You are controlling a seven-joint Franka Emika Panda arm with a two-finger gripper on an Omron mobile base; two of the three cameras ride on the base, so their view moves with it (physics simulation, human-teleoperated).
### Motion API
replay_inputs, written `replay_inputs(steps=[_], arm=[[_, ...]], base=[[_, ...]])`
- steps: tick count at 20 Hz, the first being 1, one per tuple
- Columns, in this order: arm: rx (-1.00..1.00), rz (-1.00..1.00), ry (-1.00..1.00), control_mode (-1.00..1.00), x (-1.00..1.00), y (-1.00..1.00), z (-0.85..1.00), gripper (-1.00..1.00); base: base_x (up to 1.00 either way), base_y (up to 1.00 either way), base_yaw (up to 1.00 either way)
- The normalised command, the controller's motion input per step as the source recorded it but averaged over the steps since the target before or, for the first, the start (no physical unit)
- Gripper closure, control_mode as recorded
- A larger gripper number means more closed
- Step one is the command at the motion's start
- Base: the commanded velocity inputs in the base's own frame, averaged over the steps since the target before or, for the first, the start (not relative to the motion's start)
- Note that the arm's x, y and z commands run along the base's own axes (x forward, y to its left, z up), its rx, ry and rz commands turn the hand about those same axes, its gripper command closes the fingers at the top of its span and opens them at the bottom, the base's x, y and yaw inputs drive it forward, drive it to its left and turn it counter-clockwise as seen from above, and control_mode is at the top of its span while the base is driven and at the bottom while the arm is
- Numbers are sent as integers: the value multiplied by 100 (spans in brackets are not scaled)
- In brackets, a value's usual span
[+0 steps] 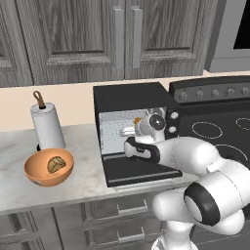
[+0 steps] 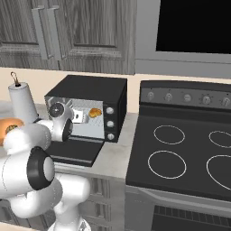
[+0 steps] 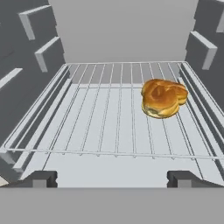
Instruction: Pick up the heated bread from the toaster oven and place it in the bowl. Then move the bread bowl to the dining counter.
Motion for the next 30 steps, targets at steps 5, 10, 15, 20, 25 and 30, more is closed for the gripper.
replay_inputs(steps=[5, 10, 15, 20, 25, 30], arm=[[0, 0, 0, -100, 36, 0, -21, -100], [0, -1, 0, -100, 33, 0, -25, -100], [0, 0, 4, -100, 21, 0, -12, -100], [0, 0, 13, -100, 3, 0, -3, -100], [-3, 0, 19, -100, 0, 0, -9, -100], [-1, 0, -7, -100, -16, 0, 11, -100]], base=[[0, 0, 0], [0, 0, 0], [0, 0, 0], [0, 0, 0], [0, 0, 0], [0, 0, 0]])
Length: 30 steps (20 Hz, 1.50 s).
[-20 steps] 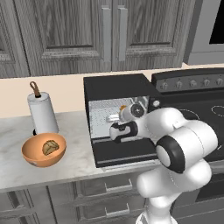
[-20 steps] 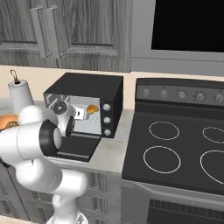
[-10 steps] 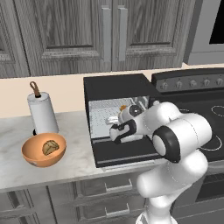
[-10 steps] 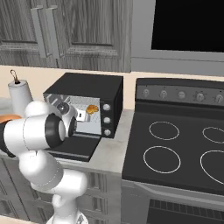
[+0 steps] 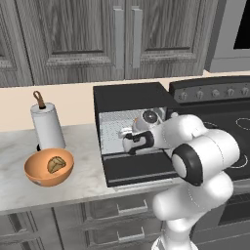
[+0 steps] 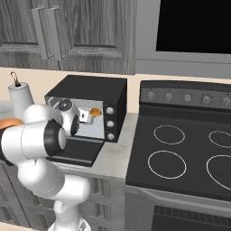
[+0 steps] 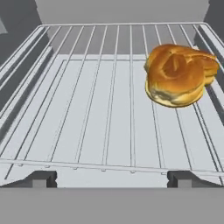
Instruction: Pick up the heated bread from the toaster oven and place it in the bowl. Then move the bread bowl to the dining counter.
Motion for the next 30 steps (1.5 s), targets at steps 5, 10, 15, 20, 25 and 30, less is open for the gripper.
replay_inputs(steps=[5, 10, 15, 20, 25, 30], arm=[[0, 0, -38, -100, -2, 0, 14, -100], [0, 0, -11, -100, 36, 0, -5, -100], [0, 0, 0, -100, 26, 0, -19, -100], [-1, 0, 18, -100, 18, 0, -12, -100], [-3, 0, 36, -100, 1, 0, -6, -100], [0, -5, 37, -100, -24, 0, -15, -100]], base=[[0, 0, 0], [0, 0, 0], [0, 0, 0], [0, 0, 0], [0, 0, 0], [0, 0, 0]])
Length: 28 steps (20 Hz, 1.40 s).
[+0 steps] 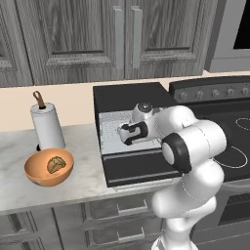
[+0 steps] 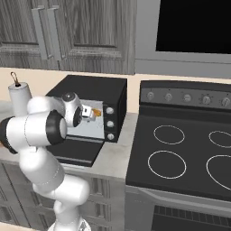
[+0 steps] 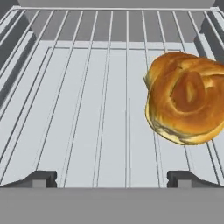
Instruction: Pick up the heated bread from the toaster oven and place it in the bowl. Then move the bread bowl to the dining counter.
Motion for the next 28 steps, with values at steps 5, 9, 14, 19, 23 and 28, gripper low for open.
replay_inputs(steps=[5, 9, 14, 19, 23, 28], arm=[[0, -5, 21, -100, -94, -6, -38, -100], [0, -7, 10, -100, -100, -14, -59, -100], [0, -8, 11, -100, -100, -17, -67, -100], [0, -7, 10, -100, -100, -25, -61, -100], [5, -5, -4, -100, -100, -29, -22, -100], [1, -9, -48, -100, -34, -11, 95, -100]], base=[[0, 0, 0], [0, 0, 0], [0, 0, 0], [0, 0, 0], [0, 0, 0], [0, 0, 0]])
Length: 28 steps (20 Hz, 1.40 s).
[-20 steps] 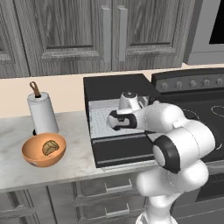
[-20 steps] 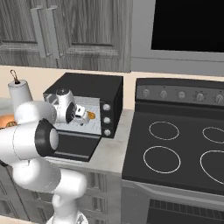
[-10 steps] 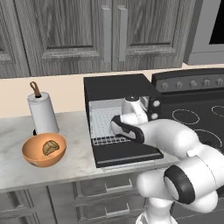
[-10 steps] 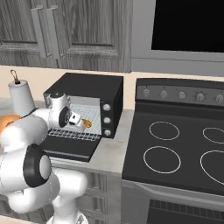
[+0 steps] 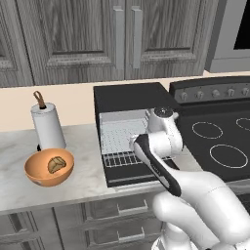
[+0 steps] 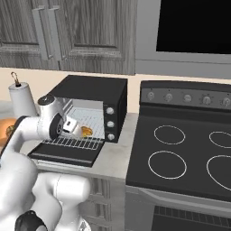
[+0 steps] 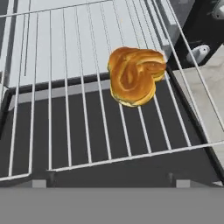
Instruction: Pick up the heated bread from the toaster oven and place it in the bowl. Then move the bread bowl to the dining counter.
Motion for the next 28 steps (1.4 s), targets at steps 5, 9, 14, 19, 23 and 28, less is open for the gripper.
replay_inputs(steps=[5, 9, 14, 19, 23, 28], arm=[[0, 1, -21, -100, 61, -22, 65, -100], [-1, 13, 3, -100, 18, -46, 2, -100], [-5, 0, 7, -100, 10, 2, -47, -100], [0, -1, 0, -100, 23, 0, -10, -100], [0, -4, 0, -100, 34, 1, -21, -100], [0, -6, 1, -100, 26, 0, -18, -100]], base=[[0, 0, 0], [0, 0, 0], [0, 0, 0], [0, 0, 0], [0, 0, 0], [0, 0, 0]])
